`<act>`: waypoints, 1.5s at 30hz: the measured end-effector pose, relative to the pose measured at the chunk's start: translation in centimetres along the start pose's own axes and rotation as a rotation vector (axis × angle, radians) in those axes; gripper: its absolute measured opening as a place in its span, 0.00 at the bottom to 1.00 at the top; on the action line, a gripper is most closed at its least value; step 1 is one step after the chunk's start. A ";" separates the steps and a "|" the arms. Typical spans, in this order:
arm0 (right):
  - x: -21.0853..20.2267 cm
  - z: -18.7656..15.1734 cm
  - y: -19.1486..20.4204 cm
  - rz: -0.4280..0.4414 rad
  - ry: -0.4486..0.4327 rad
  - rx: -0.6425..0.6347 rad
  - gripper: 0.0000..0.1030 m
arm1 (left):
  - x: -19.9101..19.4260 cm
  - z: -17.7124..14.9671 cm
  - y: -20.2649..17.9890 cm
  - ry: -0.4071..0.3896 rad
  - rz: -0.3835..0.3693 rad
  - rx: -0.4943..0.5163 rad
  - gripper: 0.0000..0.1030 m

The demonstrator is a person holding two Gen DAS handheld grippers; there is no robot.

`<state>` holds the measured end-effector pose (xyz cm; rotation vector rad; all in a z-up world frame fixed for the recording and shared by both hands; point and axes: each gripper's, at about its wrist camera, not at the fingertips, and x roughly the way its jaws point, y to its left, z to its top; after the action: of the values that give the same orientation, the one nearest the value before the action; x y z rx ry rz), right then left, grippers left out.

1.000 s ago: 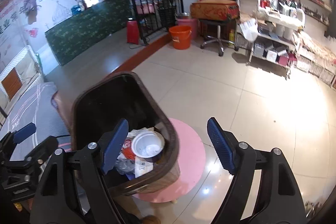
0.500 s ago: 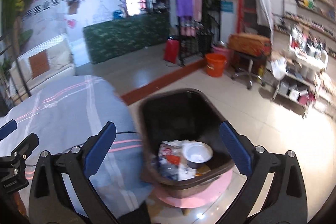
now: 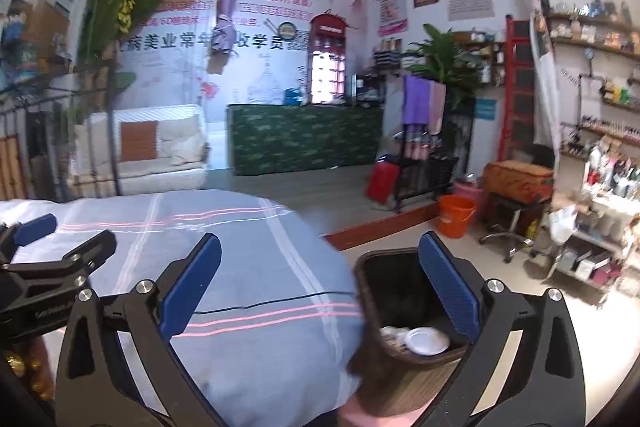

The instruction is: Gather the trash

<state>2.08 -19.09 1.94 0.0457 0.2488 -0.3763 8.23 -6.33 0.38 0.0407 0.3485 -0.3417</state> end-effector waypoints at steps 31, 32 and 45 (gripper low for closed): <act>-3.7 -1.1 1.0 0.078 0.005 0.039 0.95 | -4.5 -1.4 1.9 -0.068 0.058 -0.032 0.95; -3.6 -1.1 1.0 0.079 0.005 0.039 0.95 | -4.5 -1.4 2.1 -0.068 0.058 -0.033 0.95; -3.5 -1.0 1.3 0.087 0.020 0.046 0.95 | -4.9 -1.3 1.3 -0.066 0.047 -0.044 0.95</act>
<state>-0.79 -16.59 1.82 0.1048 0.2569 -0.2950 3.95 -3.41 0.81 -0.0055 0.2889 -0.2883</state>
